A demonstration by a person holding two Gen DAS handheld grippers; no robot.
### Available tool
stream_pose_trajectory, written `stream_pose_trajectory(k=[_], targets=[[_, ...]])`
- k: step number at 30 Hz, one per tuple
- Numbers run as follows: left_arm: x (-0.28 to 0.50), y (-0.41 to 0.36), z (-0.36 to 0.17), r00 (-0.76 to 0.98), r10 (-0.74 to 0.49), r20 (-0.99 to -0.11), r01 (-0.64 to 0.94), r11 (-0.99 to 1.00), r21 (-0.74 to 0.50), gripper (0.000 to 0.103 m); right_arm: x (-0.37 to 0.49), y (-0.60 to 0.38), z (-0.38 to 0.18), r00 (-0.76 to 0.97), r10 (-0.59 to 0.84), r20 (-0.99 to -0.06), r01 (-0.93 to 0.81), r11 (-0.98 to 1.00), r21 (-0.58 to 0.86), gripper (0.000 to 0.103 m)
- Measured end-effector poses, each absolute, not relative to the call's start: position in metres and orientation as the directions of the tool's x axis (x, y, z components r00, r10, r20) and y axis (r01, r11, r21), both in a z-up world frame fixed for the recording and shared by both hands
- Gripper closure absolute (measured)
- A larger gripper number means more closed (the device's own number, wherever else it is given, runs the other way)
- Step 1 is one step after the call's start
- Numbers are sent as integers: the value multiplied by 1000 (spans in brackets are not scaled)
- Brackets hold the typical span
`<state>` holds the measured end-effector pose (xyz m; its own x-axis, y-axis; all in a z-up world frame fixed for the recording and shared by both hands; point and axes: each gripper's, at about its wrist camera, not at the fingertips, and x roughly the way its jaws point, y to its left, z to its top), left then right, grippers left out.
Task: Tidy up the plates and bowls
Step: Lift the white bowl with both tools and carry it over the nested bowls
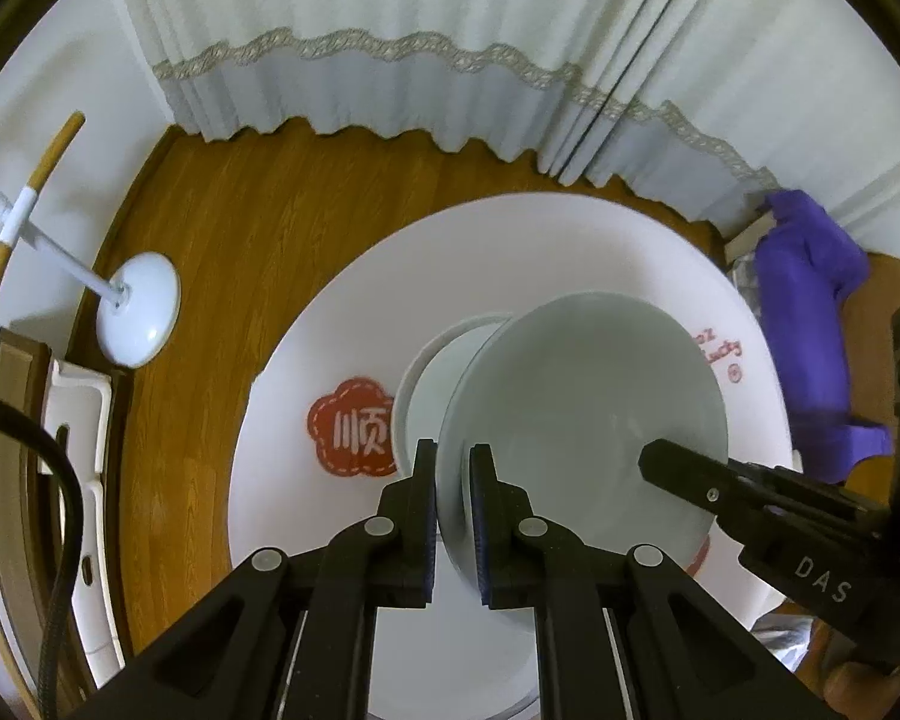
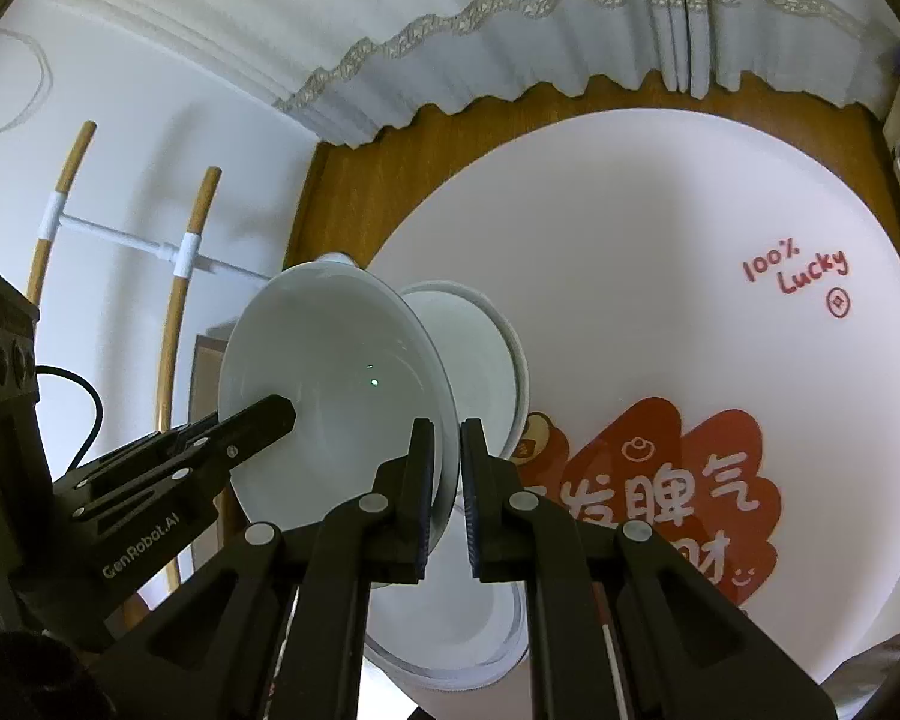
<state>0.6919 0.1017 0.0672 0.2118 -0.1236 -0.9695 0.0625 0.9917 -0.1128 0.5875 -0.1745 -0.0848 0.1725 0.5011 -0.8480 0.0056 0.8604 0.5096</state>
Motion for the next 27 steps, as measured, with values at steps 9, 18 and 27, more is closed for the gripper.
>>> stream_pose_trajectory(k=[9, 18, 27], targets=[[728, 101, 34, 158, -121, -980, 41, 992, -116, 97, 597, -163, -109, 132, 471, -872, 6, 879, 476, 94], [759, 97, 7, 135, -127, -983, 41, 992, -122, 97, 609, -162, -129, 105, 454, -885, 35, 888, 459, 94], [758, 78, -4, 151, -72, -986, 60, 996, -64, 96, 615, -160, -134, 92, 451, -888, 42, 889, 456, 95]])
